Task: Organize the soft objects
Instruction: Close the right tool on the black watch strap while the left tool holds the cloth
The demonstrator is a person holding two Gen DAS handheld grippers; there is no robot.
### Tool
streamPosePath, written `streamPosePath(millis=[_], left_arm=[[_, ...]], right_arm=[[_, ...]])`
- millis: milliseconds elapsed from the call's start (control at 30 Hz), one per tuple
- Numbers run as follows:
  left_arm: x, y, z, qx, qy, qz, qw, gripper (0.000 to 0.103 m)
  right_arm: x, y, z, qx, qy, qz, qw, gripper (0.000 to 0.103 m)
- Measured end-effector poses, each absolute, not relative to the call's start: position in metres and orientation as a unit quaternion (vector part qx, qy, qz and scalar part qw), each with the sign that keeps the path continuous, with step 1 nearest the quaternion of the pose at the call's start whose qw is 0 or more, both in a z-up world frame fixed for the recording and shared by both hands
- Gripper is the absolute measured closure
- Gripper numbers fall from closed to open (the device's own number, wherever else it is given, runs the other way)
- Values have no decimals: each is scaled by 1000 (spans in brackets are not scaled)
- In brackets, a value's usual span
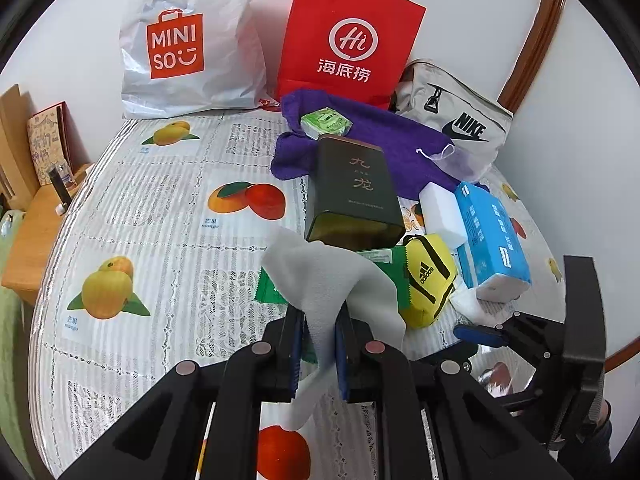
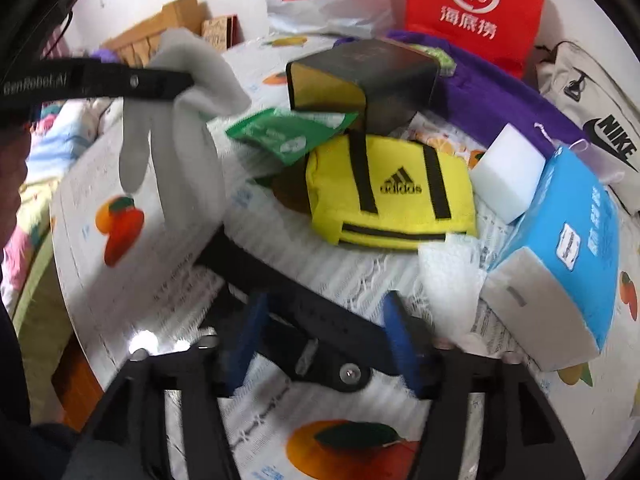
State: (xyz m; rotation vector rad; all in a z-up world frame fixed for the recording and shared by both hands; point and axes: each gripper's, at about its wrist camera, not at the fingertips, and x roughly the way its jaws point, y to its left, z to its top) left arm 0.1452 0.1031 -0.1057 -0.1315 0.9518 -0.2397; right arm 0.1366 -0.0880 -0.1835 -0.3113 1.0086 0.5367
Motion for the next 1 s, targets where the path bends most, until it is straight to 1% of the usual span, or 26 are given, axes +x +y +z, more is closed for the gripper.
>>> streamPosePath(millis=[200, 333, 400, 433, 467, 533, 700, 733, 800, 900, 933, 1000], left_arm=[[146, 106, -108, -69, 461, -116, 877, 89], [147, 106, -108, -72, 458, -117, 878, 89], [147, 106, -108, -72, 459, -116, 878, 89], [147, 106, -108, -72, 459, -115, 878, 89], [147, 106, -109, -73, 460, -113, 878, 89], [146, 107, -108, -74, 460, -113, 878, 89], [144, 108, -108, -73, 461, -113, 877, 89], [144, 108, -108, -71, 461, -114, 877, 89], [144, 108, -107, -71, 460, -115, 878, 89], [143, 110, -108, -73, 460, -113, 878, 89], [143, 111, -108, -75, 459, -113, 878, 89], [143, 112, -108, -78, 459, -112, 878, 89]], right_arm=[[128, -88, -187, -163, 475, 263, 824, 33], [134, -85, -188, -154, 474, 261, 827, 29], [137, -84, -189, -142, 471, 254, 833, 29], [137, -83, -189, -144, 469, 252, 834, 32], [137, -83, -188, -142, 469, 252, 835, 42], [139, -84, -185, -133, 475, 245, 835, 47], [140, -84, -184, -155, 476, 247, 830, 48], [140, -82, -184, -164, 475, 250, 828, 46], [139, -79, -184, -190, 471, 256, 823, 46], [142, -75, -186, -184, 482, 271, 812, 42], [142, -72, -186, -189, 481, 275, 811, 43], [140, -64, -186, -197, 471, 278, 814, 48]])
